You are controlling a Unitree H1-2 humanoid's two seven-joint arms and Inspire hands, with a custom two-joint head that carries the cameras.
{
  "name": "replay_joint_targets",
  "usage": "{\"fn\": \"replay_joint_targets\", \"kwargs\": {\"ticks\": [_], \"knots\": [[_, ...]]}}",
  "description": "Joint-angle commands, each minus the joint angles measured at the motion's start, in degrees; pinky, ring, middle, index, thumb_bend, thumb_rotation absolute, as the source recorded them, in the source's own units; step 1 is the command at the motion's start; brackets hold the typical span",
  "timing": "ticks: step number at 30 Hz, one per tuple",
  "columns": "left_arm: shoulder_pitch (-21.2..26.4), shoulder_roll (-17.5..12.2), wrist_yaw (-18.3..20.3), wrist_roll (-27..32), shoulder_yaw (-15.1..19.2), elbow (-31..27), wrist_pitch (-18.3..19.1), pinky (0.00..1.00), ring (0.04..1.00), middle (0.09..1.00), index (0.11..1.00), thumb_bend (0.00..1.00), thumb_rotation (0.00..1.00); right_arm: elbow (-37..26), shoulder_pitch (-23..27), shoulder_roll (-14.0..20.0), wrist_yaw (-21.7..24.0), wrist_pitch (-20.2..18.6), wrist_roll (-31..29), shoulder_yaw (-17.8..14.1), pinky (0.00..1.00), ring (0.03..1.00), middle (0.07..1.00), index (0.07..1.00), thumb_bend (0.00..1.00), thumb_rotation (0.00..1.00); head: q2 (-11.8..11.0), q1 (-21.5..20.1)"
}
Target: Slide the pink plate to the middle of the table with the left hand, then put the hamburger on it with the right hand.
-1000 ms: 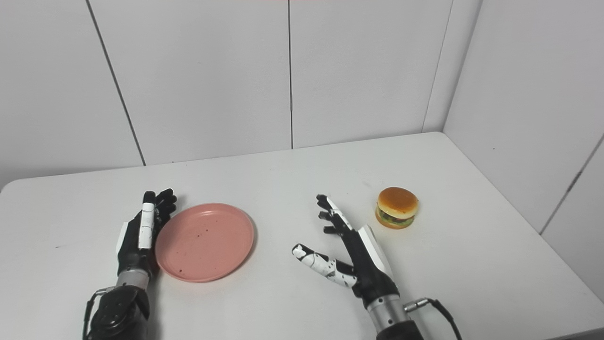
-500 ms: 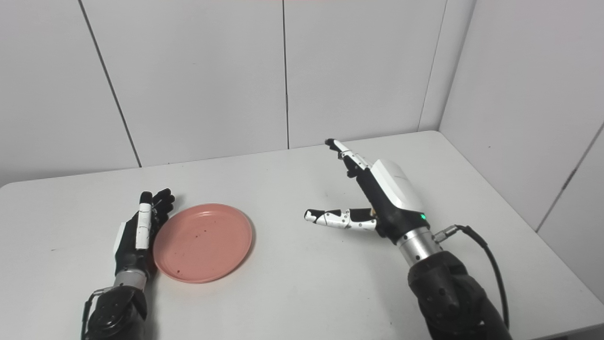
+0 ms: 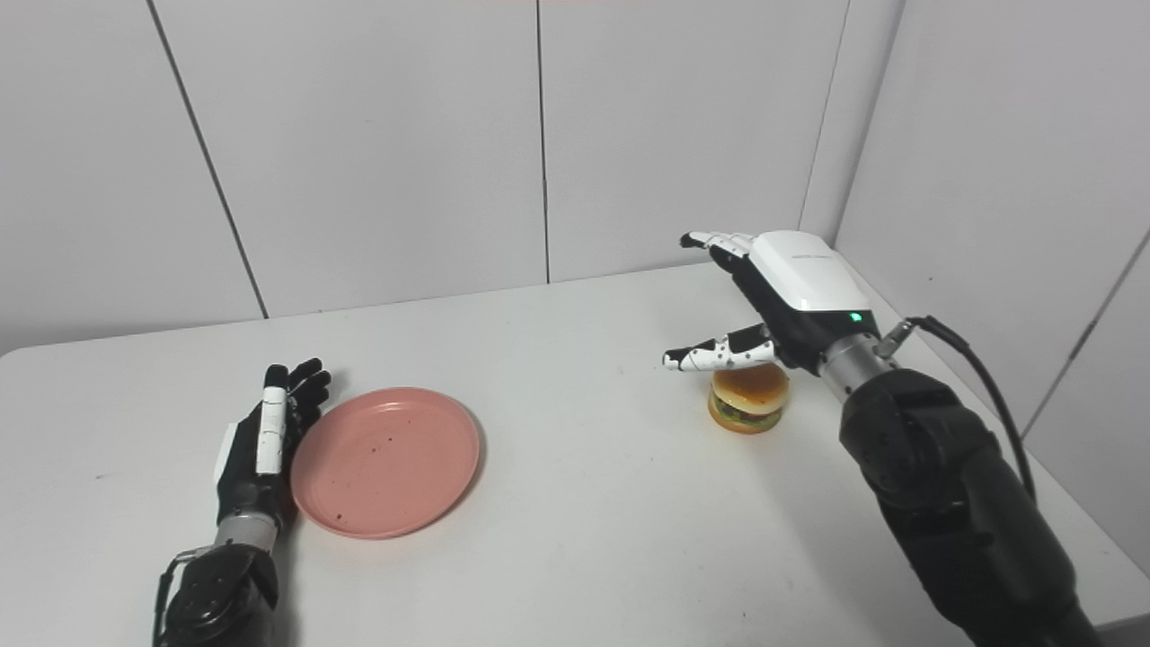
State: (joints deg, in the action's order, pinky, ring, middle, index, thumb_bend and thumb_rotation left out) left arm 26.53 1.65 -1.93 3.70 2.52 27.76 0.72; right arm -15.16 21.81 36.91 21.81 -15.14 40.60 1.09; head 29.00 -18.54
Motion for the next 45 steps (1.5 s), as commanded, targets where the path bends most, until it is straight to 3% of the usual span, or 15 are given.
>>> {"fn": "replay_joint_targets", "kwargs": {"ticks": [1,3,7,25,40,45], "knots": [[0.1,1.1,1.2,0.3,-0.9,1.9,2.0,0.91,0.867,0.818,0.757,0.93,0.95,1.0,3.7,1.8,0.2,-0.5,0.1,-0.4,0.82,0.865,0.864,0.83,1.0,0.4,0.1,0.1],[0.2,1.0,1.3,0.2,-1.0,2.2,1.8,0.89,0.863,0.815,0.753,0.93,0.95,2.8,4.9,2.7,2.0,-0.9,0.4,0.4,0.77,0.863,0.867,0.831,1.0,0.32,0.1,0.1],[0.3,1.2,1.3,0.6,-0.7,2.4,1.9,0.9,0.859,0.808,0.75,0.93,0.94,5.5,7.4,4.7,6.7,-2.0,0.3,2.4,0.73,0.879,0.894,0.852,1.0,0.24,0.1,0.1],[-0.1,1.2,1.5,0.9,-1.0,2.2,1.5,0.89,0.855,0.798,0.753,0.93,0.95,14.1,15.6,7.7,17.0,-4.0,1.2,8.5,0.7,0.894,0.901,0.835,1.0,0.18,0.0,0.6],[0.1,1.1,1.4,1.2,-1.2,2.9,1.4,0.9,0.848,0.794,0.753,0.94,0.94,20.0,20.1,8.4,26.6,-7.4,-1.4,11.6,0.74,0.892,0.922,0.841,1.0,0.13,0.2,0.7],[0.1,1.1,1.5,1.4,-1.1,2.7,1.6,0.91,0.85,0.793,0.754,0.93,0.94,21.8,20.8,8.7,27.7,-8.3,-1.8,12.6,0.79,0.918,0.927,0.839,1.0,0.15,0.3,0.8]]}}
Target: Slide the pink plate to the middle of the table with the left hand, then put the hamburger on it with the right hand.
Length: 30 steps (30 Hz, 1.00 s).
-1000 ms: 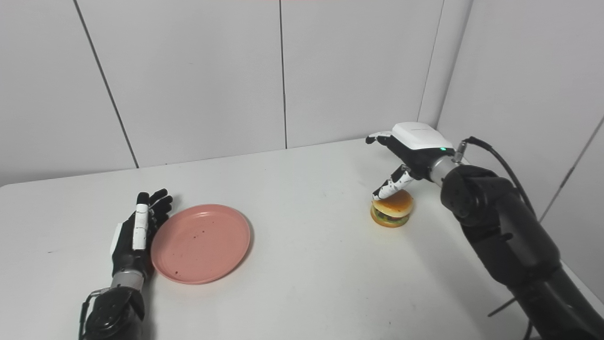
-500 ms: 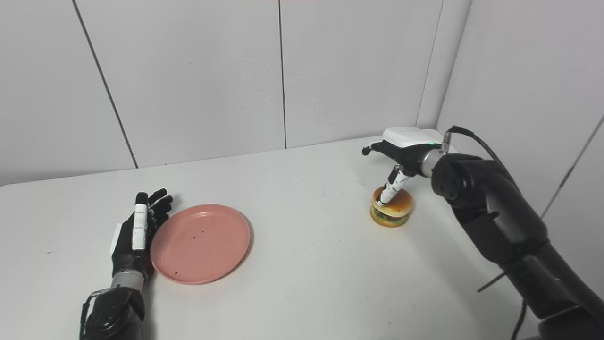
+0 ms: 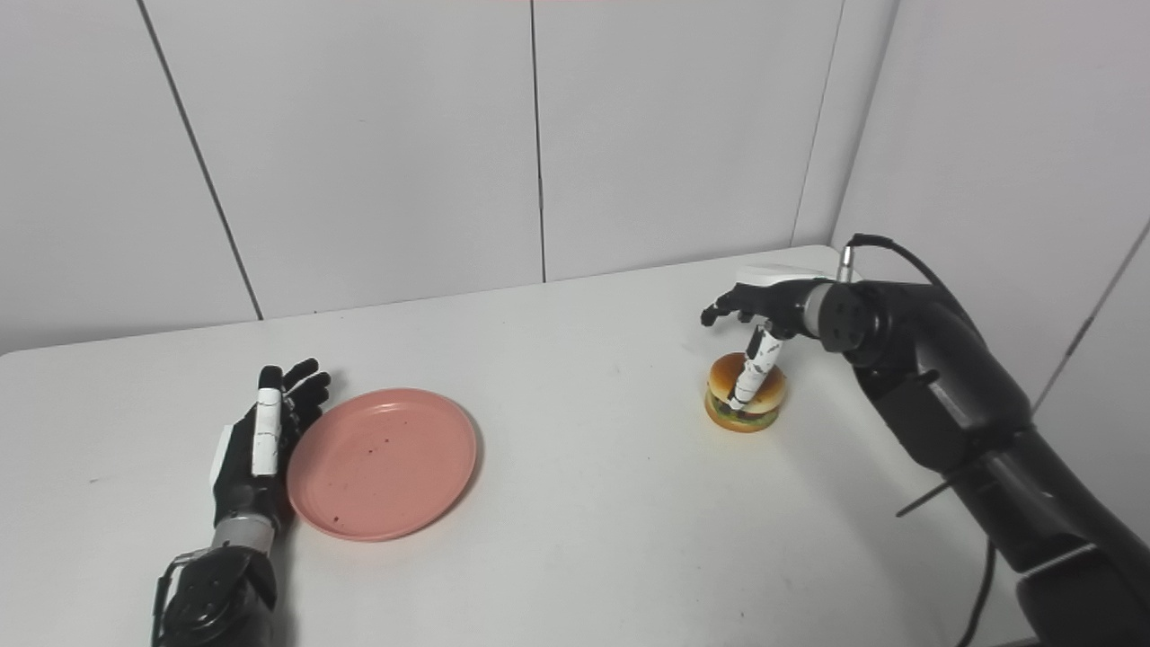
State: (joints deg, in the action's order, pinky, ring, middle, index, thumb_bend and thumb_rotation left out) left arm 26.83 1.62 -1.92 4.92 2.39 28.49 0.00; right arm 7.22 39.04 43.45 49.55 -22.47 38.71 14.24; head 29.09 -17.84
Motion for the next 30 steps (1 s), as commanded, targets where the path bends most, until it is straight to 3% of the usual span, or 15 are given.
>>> {"fn": "replay_joint_targets", "kwargs": {"ticks": [1,19,23,26,30], "knots": [[-0.3,1.1,1.5,0.2,-1.0,1.9,2.4,0.91,0.85,0.792,0.754,0.93,0.94,-0.3,3.7,2.2,-0.1,-1.2,0.0,-0.3,0.8,0.927,0.927,0.835,1.0,0.15,0.2,0.1],[-0.1,1.1,1.4,0.1,-1.2,1.6,3.1,0.9,0.846,0.786,0.752,0.93,0.93,3.6,4.8,2.3,1.0,-3.1,0.4,3.4,0.81,0.94,0.949,0.837,1.0,0.17,0.5,0.1],[-0.3,1.0,1.5,0.0,-1.4,1.2,3.5,0.9,0.846,0.793,0.76,0.93,0.94,3.9,4.4,2.1,0.3,-2.5,0.3,3.7,0.7,0.842,0.886,0.828,1.0,0.17,0.6,0.0],[-0.4,1.0,1.5,-0.1,-1.4,1.3,3.5,0.89,0.847,0.794,0.758,0.93,0.94,3.8,3.9,2.0,-0.5,-1.5,0.0,3.8,0.69,0.816,0.867,0.825,1.0,0.17,0.7,0.1],[-0.4,0.9,1.4,-0.2,-1.5,1.7,3.3,0.89,0.844,0.791,0.755,0.92,0.94,3.7,3.0,1.4,-2.2,-1.7,-1.2,2.8,0.76,0.858,0.888,0.825,1.0,0.13,0.7,0.1]]}}
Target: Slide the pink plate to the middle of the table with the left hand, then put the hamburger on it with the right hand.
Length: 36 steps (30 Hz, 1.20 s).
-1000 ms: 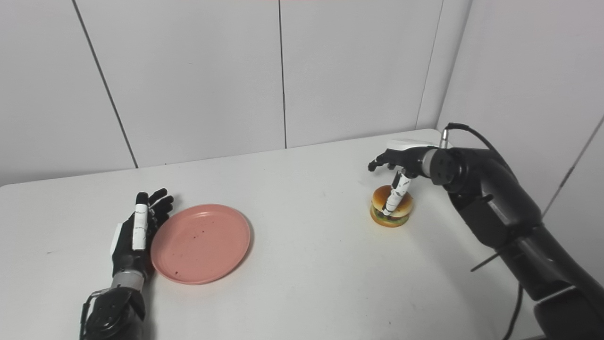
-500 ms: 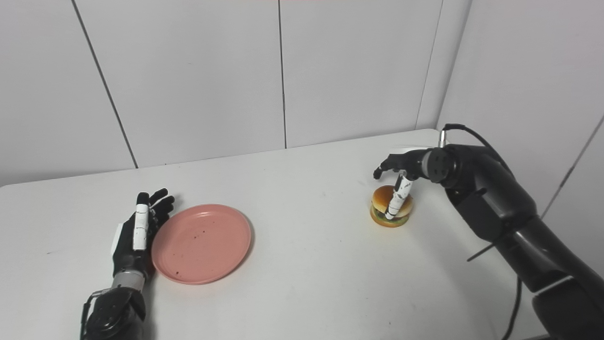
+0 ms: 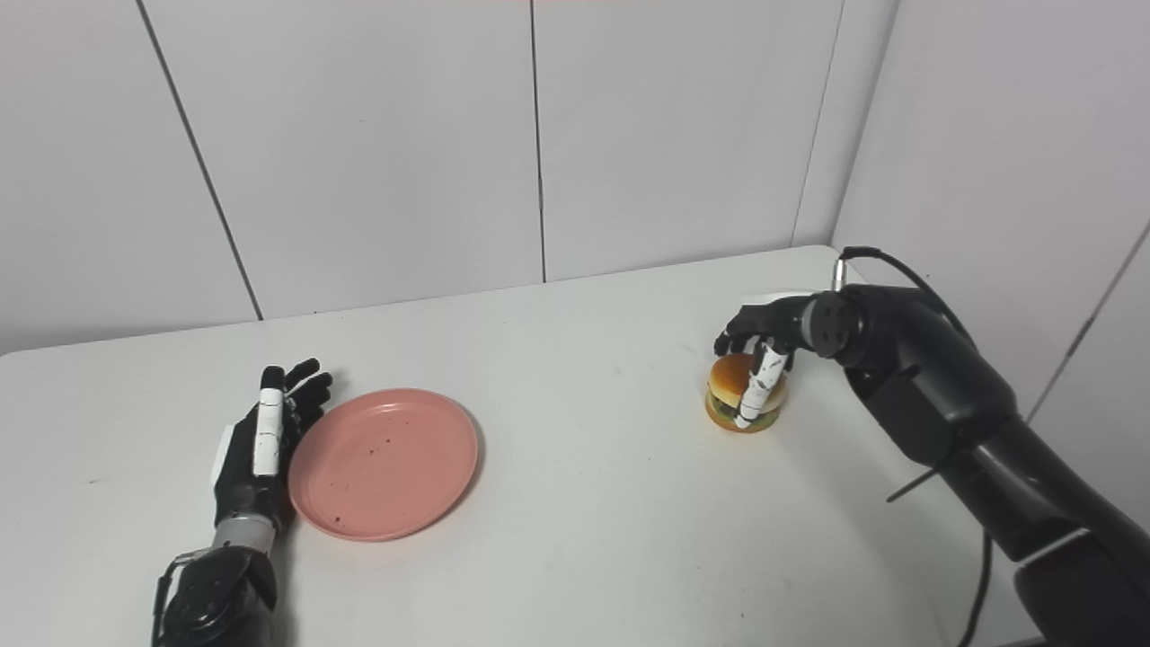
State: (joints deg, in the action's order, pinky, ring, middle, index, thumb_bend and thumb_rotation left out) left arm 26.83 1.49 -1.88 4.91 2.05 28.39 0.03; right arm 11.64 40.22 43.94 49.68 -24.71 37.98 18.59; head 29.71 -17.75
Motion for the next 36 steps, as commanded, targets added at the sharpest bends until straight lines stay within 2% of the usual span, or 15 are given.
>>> {"fn": "replay_joint_targets", "kwargs": {"ticks": [1,9,12,15,19,22,26,27,29,32,36], "knots": [[-0.4,1.1,1.3,-0.2,-1.2,1.8,3.2,0.88,0.843,0.79,0.754,0.93,0.94,-0.7,1.7,0.9,-2.6,0.4,-0.6,-1.6,0.76,0.852,0.883,0.826,1.0,0.12,0.1,0.1],[-0.5,1.0,1.5,0.1,-1.0,1.8,3.4,0.87,0.843,0.787,0.753,0.92,0.93,-0.7,1.1,1.2,-4.4,1.4,-2.2,-1.3,0.75,0.805,0.84,0.833,1.0,0.13,0.1,0.0],[-0.6,1.1,1.7,0.5,-0.8,1.9,3.3,0.89,0.841,0.785,0.748,0.92,0.93,-0.5,1.1,1.3,-4.7,1.5,-2.4,-1.2,0.67,0.734,0.803,0.83,0.99,0.11,0.1,0.0],[-0.5,1.0,1.7,0.4,-0.9,2.2,3.1,0.88,0.839,0.78,0.75,0.92,0.93,-0.7,0.9,1.4,-5.6,1.9,-2.2,-1.2,0.65,0.727,0.8,0.826,0.99,0.11,0.1,0.1],[-0.5,0.9,1.9,0.3,-1.0,2.3,2.9,0.86,0.835,0.776,0.751,0.91,0.93,-0.6,0.3,1.7,-7.7,4.4,-1.7,-0.9,0.62,0.704,0.774,0.81,0.94,0.15,0.2,0.1],[-0.6,0.9,1.9,0.3,-1.0,2.1,3.1,0.87,0.835,0.776,0.751,0.91,0.93,-0.9,-0.3,1.9,-9.5,5.8,-0.8,-0.6,0.53,0.623,0.711,0.776,0.9,0.17,0.2,0.1],[-0.6,0.9,2.1,0.6,-0.9,2.1,3.1,0.87,0.838,0.777,0.752,0.9,0.93,0.0,-0.7,1.7,-11.4,7.1,-0.3,-0.4,0.46,0.551,0.65,0.751,0.86,0.15,0.2,0.1],[-0.6,0.9,2.2,0.6,-1.0,2.2,3.0,0.88,0.838,0.777,0.753,0.9,0.93,0.2,-0.7,1.8,-11.7,7.5,-0.1,-0.3,0.46,0.559,0.652,0.744,0.85,0.14,0.2,0.1],[-0.7,0.9,2.0,0.6,-1.0,2.1,3.0,0.87,0.834,0.774,0.75,0.9,0.93,0.4,-0.7,1.7,-12.0,7.5,0.1,-0.1,0.41,0.506,0.603,0.734,0.85,0.14,0.2,0.1],[-0.7,0.9,2.0,0.5,-1.1,2.2,2.9,0.86,0.831,0.77,0.747,0.9,0.93,0.6,-0.4,1.7,-11.8,7.2,1.0,0.5,0.47,0.575,0.663,0.73,0.85,0.18,0.2,0.1],[-0.7,0.9,2.1,0.8,-1.0,1.9,3.1,0.87,0.835,0.771,0.748,0.9,0.93,0.8,-0.3,1.5,-11.6,7.1,1.1,0.6,0.54,0.619,0.692,0.712,0.85,0.19,0.5,0.2]]}}
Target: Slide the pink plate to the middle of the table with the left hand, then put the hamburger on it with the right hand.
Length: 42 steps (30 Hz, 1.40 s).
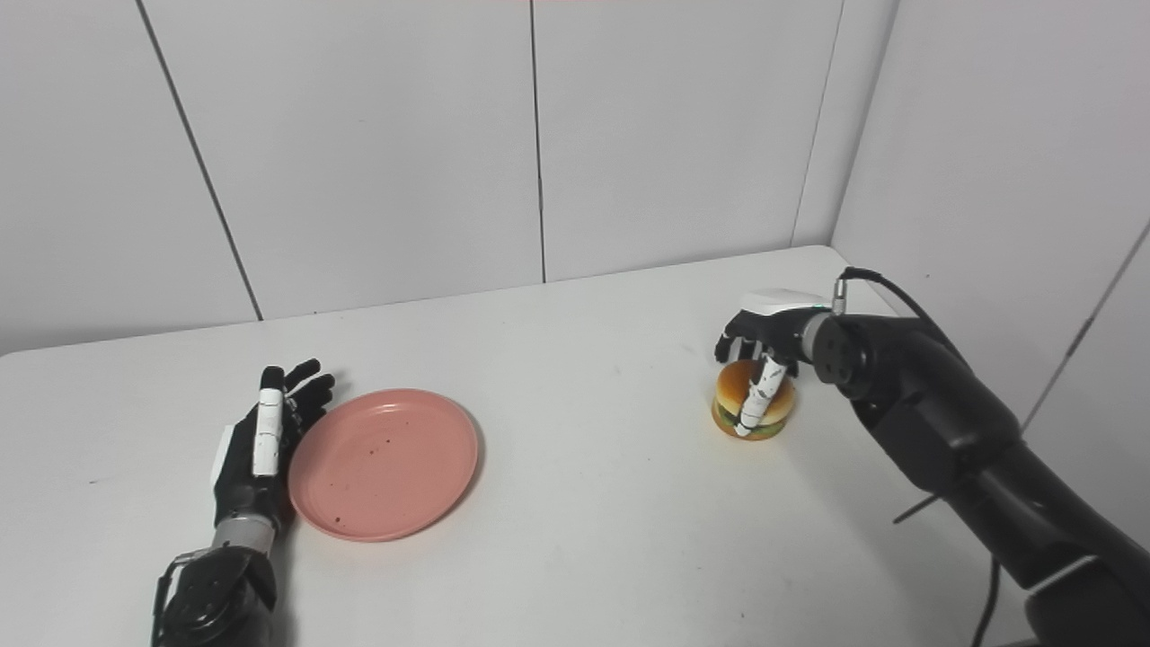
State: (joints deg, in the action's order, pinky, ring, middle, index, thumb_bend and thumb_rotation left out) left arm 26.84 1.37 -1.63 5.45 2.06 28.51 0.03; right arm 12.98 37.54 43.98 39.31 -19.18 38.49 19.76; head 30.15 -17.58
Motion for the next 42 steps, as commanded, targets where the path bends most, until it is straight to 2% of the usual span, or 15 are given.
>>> {"fn": "replay_joint_targets", "kwargs": {"ticks": [1,8,13,19,21,24,26,30,36,38,42], "knots": [[-0.7,1.0,1.8,0.1,-1.1,1.9,3.0,0.87,0.835,0.771,0.748,0.9,0.93,-0.6,2.4,1.5,-1.0,1.4,0.8,-0.4,0.54,0.62,0.691,0.71,0.85,0.19,0.0,0.0],[-0.9,1.1,1.7,0.1,-1.1,1.4,3.4,0.84,0.822,0.757,0.744,0.91,0.93,-1.4,2.2,1.6,0.6,-0.3,1.0,0.0,0.56,0.641,0.701,0.705,0.86,0.24,0.2,0.1],[-1.1,1.1,2.0,0.3,-1.1,1.1,3.5,0.86,0.829,0.76,0.751,0.89,0.93,-1.1,2.7,1.6,1.2,-0.2,1.5,0.3,0.56,0.645,0.696,0.694,0.88,0.26,0.2,0.1],[-0.9,1.2,1.8,0.1,-1.1,1.5,3.3,0.84,0.825,0.758,0.746,0.9,0.93,-1.5,3.8,1.8,2.6,0.1,1.6,0.3,0.56,0.638,0.69,0.693,0.87,0.27,0.2,0.1],[-0.9,1.2,1.8,0.0,-1.1,1.6,3.3,0.83,0.82,0.755,0.747,0.9,0.93,-1.7,4.0,1.8,3.0,-0.1,1.5,0.1,0.59,0.665,0.708,0.687,0.86,0.25,0.2,0.1],[-0.8,1.2,1.8,0.0,-1.2,1.8,3.1,0.83,0.82,0.756,0.75,0.9,0.93,-2.1,4.3,1.9,3.7,-0.4,1.6,0.0,0.57,0.651,0.696,0.687,0.86,0.25,0.1,0.1],[-0.8,1.2,1.8,0.0,-1.3,1.7,3.1,0.83,0.82,0.759,0.753,0.9,0.94,-2.3,4.4,2.0,3.8,-0.4,1.9,0.0,0.56,0.642,0.688,0.687,0.85,0.26,0.1,0.2],[-0.9,1.3,1.6,-0.1,-1.4,1.5,3.3,0.84,0.823,0.759,0.75,0.9,0.94,-2.5,4.4,2.1,3.7,-0.4,2.2,-0.1,0.61,0.669,0.703,0.692,0.84,0.26,0.2,0.3],[-0.9,1.2,2.0,0.1,-1.4,1.4,3.3,0.84,0.819,0.756,0.757,0.88,0.95,-2.3,4.6,1.9,2.8,0.2,3.6,0.2,0.58,0.647,0.682,0.687,0.85,0.27,0.2,0.3],[-0.8,1.2,2.1,0.1,-1.5,1.3,3.5,0.84,0.819,0.759,0.757,0.88,0.95,-2.2,4.5,1.9,2.2,0.7,4.2,0.2,0.57,0.639,0.68,0.684,0.85,0.27,0.2,0.5],[-0.8,1.1,2.0,-0.1,-1.6,1.2,3.6,0.82,0.817,0.764,0.751,0.89,0.95,-1.5,4.0,1.9,-1.1,3.1,5.1,0.1,0.55,0.613,0.66,0.654,0.83,0.15,0.2,0.5]]}}
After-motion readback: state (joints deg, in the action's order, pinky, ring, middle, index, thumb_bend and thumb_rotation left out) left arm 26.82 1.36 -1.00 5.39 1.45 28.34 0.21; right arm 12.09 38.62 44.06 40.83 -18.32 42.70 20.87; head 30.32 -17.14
